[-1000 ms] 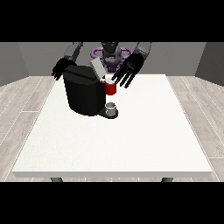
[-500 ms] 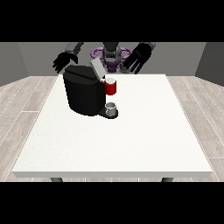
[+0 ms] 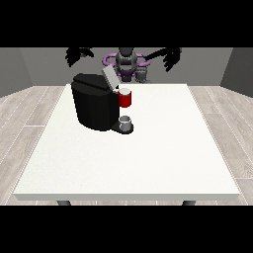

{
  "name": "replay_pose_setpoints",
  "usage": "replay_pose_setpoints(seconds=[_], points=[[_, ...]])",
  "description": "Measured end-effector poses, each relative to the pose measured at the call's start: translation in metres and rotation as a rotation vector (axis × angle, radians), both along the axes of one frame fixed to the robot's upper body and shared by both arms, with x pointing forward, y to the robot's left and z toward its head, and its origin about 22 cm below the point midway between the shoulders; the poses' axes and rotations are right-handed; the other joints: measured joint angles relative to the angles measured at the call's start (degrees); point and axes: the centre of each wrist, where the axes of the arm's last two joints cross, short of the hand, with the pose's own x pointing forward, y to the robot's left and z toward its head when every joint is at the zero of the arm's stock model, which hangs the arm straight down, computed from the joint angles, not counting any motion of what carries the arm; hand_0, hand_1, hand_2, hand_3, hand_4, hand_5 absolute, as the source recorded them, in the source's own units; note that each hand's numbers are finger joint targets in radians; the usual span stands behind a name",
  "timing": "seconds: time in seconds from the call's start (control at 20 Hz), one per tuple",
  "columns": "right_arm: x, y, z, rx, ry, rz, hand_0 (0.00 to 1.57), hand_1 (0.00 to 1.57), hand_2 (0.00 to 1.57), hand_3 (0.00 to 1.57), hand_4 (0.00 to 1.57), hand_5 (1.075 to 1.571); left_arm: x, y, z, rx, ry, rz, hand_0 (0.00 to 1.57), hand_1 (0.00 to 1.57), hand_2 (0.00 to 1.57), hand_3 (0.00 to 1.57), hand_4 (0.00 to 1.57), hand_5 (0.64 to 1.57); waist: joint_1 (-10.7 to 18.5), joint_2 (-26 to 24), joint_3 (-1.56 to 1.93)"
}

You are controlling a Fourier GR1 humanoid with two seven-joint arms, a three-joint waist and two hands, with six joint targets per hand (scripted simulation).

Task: Insert the coffee pod into the coffee machine and close the lid

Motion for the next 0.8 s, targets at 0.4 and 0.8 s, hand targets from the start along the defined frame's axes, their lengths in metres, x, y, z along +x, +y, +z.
replay_pose_setpoints(seconds=[0.4, 0.8], points=[[0.014, -0.004, 0.036, -0.029, -0.036, 0.081, 0.0, 0.0, 0.0, 0.0, 0.0, 1.571, -0.034, -0.001, -0.057, -0.205, 0.09, 0.035, 0.0, 0.0, 0.0, 0.0, 0.0, 1.571, 5.4, -3.8, 0.03], [0.028, -0.005, 0.044, -0.096, -0.053, 0.134, 0.0, 0.0, 0.0, 0.0, 0.16, 1.571, -0.053, -0.017, -0.073, -0.335, 0.113, 0.002, 0.0, 0.0, 0.0, 0.0, 0.03, 1.571, 11.1, -3.1, 0.06]])
